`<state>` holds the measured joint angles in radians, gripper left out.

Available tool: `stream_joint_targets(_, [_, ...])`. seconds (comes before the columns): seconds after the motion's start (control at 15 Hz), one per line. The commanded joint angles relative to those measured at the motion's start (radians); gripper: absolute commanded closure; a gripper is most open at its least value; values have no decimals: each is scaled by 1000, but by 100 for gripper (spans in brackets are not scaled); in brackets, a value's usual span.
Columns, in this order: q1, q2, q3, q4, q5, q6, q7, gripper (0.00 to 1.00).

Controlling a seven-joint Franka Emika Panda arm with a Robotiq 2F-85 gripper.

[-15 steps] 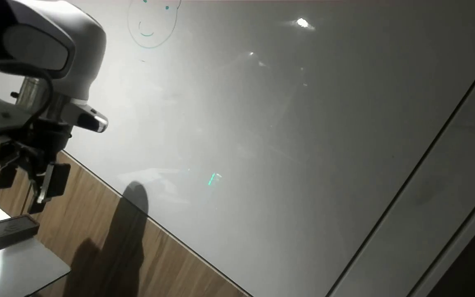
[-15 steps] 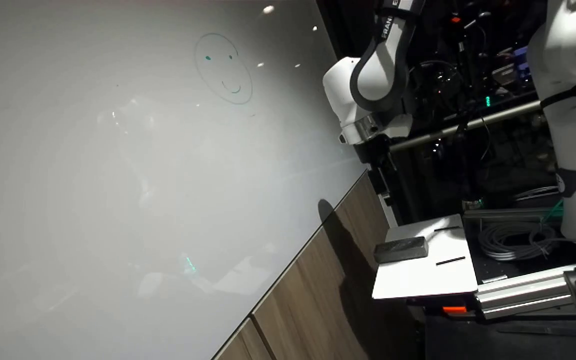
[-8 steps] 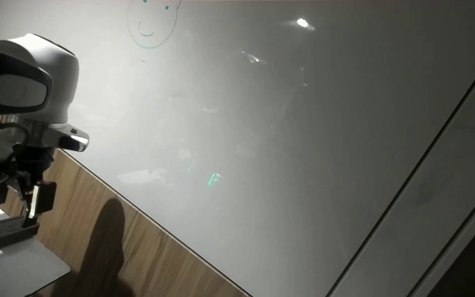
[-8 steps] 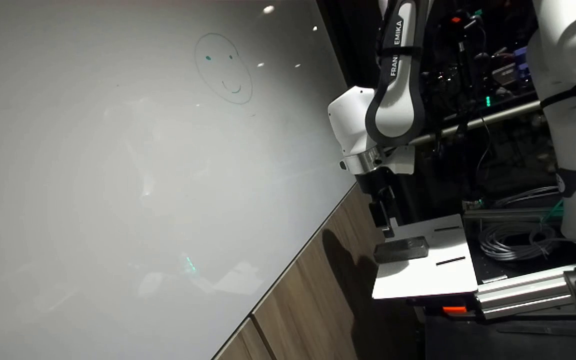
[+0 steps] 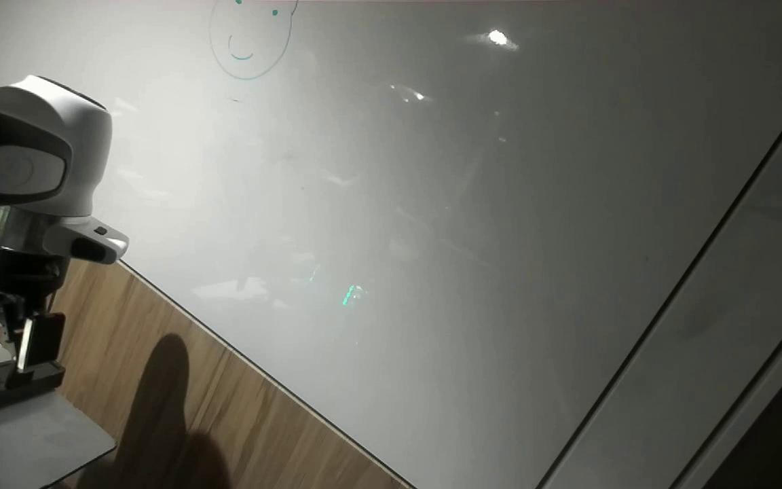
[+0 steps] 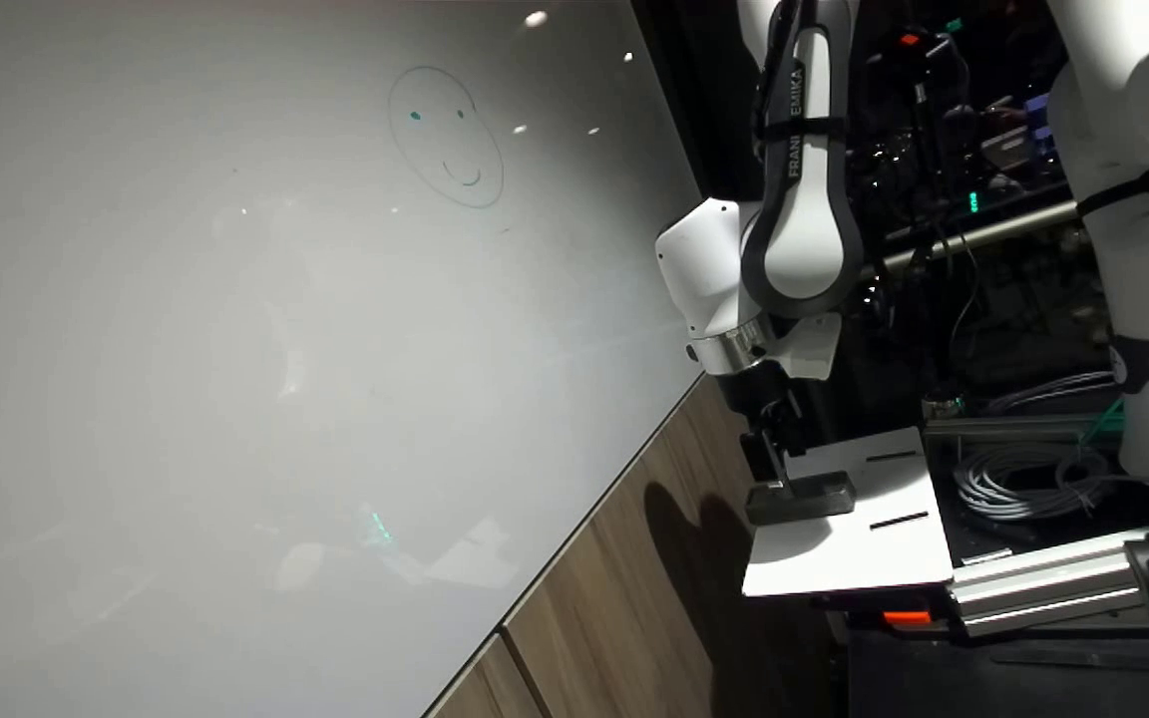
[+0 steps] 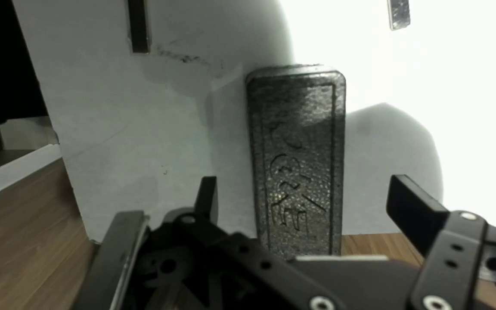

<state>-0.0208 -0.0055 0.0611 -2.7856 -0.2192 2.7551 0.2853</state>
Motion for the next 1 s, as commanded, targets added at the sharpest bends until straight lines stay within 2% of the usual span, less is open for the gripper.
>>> stream_joint_targets(0.0, [15, 15, -16, 2, -60, 35, 27, 0])
stream_joint_targets(0.2, [8, 41, -31, 17, -76, 40, 14, 0])
stream_joint_targets(0.47, [8, 76, -52, 43, -35, 37, -29, 0])
stream_joint_targets(0.93, [54, 145, -63, 45, -56, 62, 1, 0])
